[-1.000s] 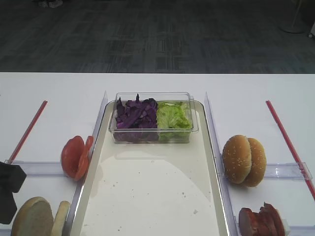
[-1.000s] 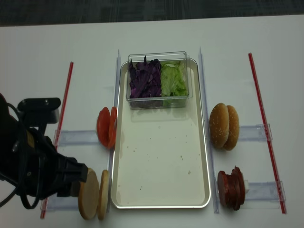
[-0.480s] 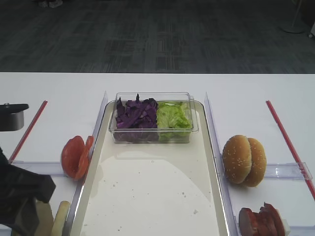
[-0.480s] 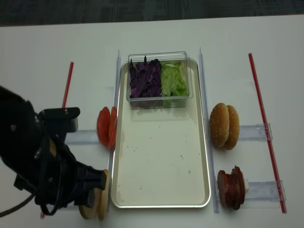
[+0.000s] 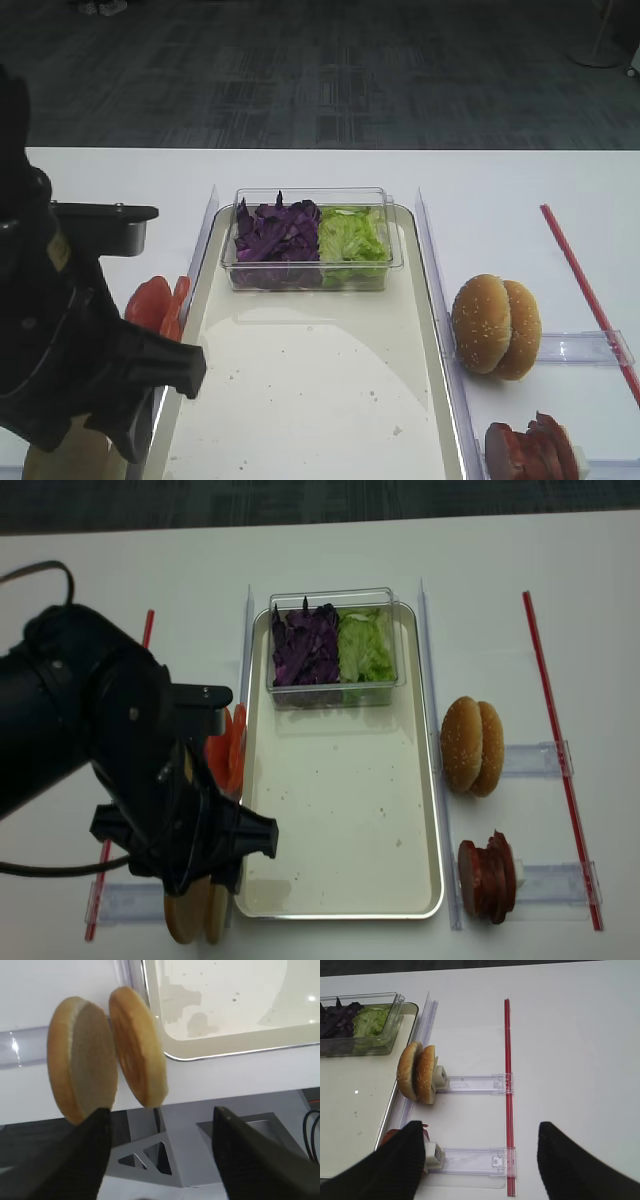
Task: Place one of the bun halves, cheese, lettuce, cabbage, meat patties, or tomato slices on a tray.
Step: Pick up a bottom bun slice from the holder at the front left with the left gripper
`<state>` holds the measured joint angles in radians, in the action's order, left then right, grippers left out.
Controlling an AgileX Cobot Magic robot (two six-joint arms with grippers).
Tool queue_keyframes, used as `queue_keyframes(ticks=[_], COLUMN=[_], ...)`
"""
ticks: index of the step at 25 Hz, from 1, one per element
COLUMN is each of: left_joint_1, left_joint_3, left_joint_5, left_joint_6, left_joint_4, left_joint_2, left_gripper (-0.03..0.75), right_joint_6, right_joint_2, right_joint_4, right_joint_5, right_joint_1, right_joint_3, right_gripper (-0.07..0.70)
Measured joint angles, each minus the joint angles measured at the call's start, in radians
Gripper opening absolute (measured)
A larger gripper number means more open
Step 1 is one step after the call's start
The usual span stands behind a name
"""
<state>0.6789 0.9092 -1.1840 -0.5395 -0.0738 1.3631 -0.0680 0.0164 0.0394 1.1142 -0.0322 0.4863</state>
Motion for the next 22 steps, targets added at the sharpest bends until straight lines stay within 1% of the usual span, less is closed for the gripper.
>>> queue_keyframes(ticks=[2, 6, 8, 12, 14, 19, 22], left_joint_1=[0.020, 0.058, 0.069, 0.071, 0.071, 0.071, 0.073], left_joint_3=[0.002, 0.002, 0.003, 0.003, 0.003, 0.008, 0.007], left_joint_5=[0.013, 0.058, 0.060, 0.060, 0.069, 0.091, 0.095], left_joint_6=[-0.016, -0.054, -0.072, -0.087, -0.099, -0.111, -0.113], left_joint_4=[0.007, 0.051, 0.074, 0.109, 0.115, 0.125, 0.130], left_joint_2=[0.016, 0.041, 0.056, 0.089, 0.106, 0.143, 0.165], left_gripper=[0.417, 0.417, 0.415, 0.415, 0.414, 0.384, 0.372], right_joint_6=[0.000, 0.000, 0.000, 0.000, 0.000, 0.000, 0.000], right_joint_2=[0.000, 0.000, 0.000, 0.000, 0.000, 0.000, 0.000], right_joint_4=[0.000, 0.000, 0.000, 0.000, 0.000, 0.000, 0.000], right_joint_5=[0.000, 0.000, 0.000, 0.000, 0.000, 0.000, 0.000], right_joint_1=[0.000, 0.000, 0.000, 0.000, 0.000, 0.000, 0.000], right_joint_3=[0.000, 0.000, 0.000, 0.000, 0.000, 0.000, 0.000], right_gripper=[0.505, 0.505, 0.505, 0.505, 0.505, 0.505, 0.505])
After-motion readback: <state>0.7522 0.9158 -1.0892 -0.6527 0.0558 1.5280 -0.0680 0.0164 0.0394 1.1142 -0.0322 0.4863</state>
